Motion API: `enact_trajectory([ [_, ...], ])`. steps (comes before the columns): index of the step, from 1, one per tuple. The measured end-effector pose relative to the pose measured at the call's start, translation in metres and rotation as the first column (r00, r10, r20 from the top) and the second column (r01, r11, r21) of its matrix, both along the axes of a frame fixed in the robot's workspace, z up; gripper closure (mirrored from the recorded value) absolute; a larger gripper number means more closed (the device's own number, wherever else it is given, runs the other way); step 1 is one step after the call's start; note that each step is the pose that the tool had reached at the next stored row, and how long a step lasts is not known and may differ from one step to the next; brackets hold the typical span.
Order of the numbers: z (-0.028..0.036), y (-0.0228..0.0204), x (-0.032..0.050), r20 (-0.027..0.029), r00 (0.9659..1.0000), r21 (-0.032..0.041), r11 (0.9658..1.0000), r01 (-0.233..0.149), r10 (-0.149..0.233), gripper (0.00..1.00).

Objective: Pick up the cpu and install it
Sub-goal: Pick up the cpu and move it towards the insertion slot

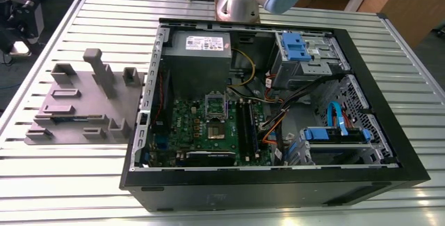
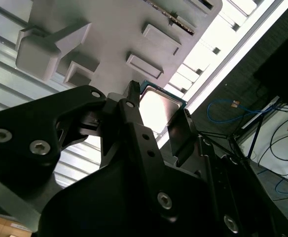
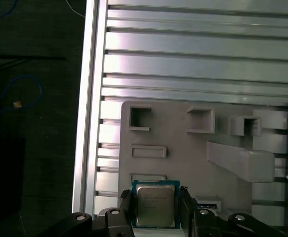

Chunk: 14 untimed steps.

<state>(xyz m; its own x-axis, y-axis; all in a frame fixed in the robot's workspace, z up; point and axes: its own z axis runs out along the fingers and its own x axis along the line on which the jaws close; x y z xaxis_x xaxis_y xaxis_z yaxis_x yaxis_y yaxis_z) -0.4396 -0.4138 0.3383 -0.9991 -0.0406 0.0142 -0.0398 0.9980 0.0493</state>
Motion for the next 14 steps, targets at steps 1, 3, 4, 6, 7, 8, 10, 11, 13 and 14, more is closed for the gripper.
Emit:
enact_trajectory([
  [1,-0.0001,0.0,0.0013,0.0001,1.0,0.0001,1.0,0.0,0.0,0.53],
  [3,-0.0001,0.0001,0.0037,0.0002,1.0,0.0001,1.0,0.0,0.0,0.53],
  [4,-0.0001,0.0001,0.0043,0.0002,1.0,0.0002,1.0,0.0,0.0,0.53],
  [6,-0.0002,0.0001,0.0043,0.0003,1.0,0.0001,1.0,0.0,0.0,0.53],
  [7,-0.0002,0.0001,0.0043,0.0003,1.0,0.0002,1.0,0.0,0.0,0.53],
  [8,-0.0001,0.0001,0.0047,0.0002,1.0,0.0001,1.0,0.0,0.0,0.53],
  [10,-0.0001,0.0001,0.0049,0.0002,1.0,0.0001,1.0,0.0,0.0,0.53],
  [11,0.0,0.0001,0.0049,0.0003,1.0,0.0001,1.0,0.0,0.0,0.53],
  [13,0.0006,0.0001,0.0049,0.0001,1.0,0.0001,1.0,0.0,0.0,0.53],
  [14,0.0012,0.0001,0.0049,0.0,1.0,0.0,1.0,0.0,0.0,0.53],
])
